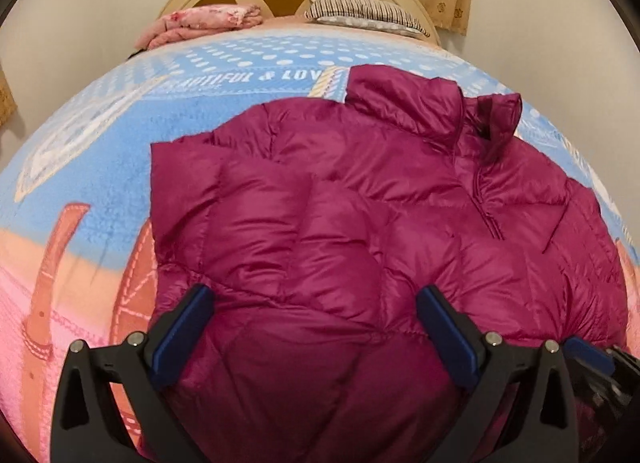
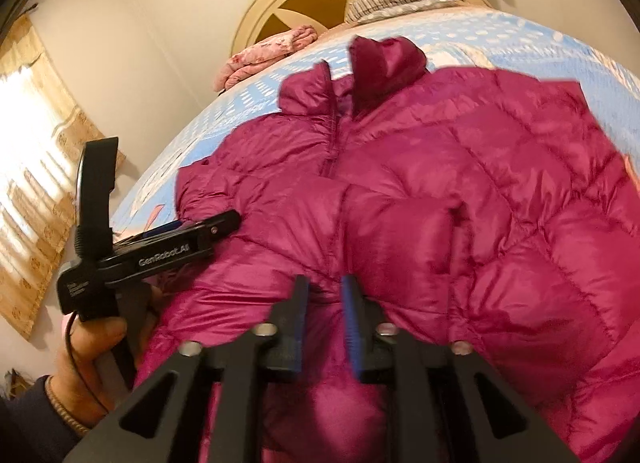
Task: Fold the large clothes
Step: 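Grasp the jacket hem with the right gripper and lift it toward the collar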
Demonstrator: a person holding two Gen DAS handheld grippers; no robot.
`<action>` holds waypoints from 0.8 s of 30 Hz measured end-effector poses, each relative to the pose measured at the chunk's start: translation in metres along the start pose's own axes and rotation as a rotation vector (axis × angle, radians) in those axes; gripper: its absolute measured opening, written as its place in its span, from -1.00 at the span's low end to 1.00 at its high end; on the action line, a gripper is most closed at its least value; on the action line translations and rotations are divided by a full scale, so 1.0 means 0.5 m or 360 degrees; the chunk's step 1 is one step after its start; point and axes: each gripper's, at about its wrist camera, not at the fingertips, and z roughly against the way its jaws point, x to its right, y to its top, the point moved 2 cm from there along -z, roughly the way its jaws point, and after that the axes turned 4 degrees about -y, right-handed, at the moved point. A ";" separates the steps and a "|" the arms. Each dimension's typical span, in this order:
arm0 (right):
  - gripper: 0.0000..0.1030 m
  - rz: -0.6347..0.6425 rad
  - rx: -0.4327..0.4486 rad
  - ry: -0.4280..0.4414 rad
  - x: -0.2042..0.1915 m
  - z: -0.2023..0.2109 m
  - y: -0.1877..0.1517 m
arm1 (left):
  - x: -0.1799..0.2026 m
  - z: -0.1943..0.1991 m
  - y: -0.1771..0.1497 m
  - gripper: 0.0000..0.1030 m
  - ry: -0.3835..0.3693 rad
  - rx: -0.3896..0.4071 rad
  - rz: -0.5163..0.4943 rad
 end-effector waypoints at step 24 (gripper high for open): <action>-0.75 -0.0134 -0.0035 -0.0424 0.072 -0.167 0.391 | -0.056 0.017 0.000 1.00 0.0022 0.0087 0.0248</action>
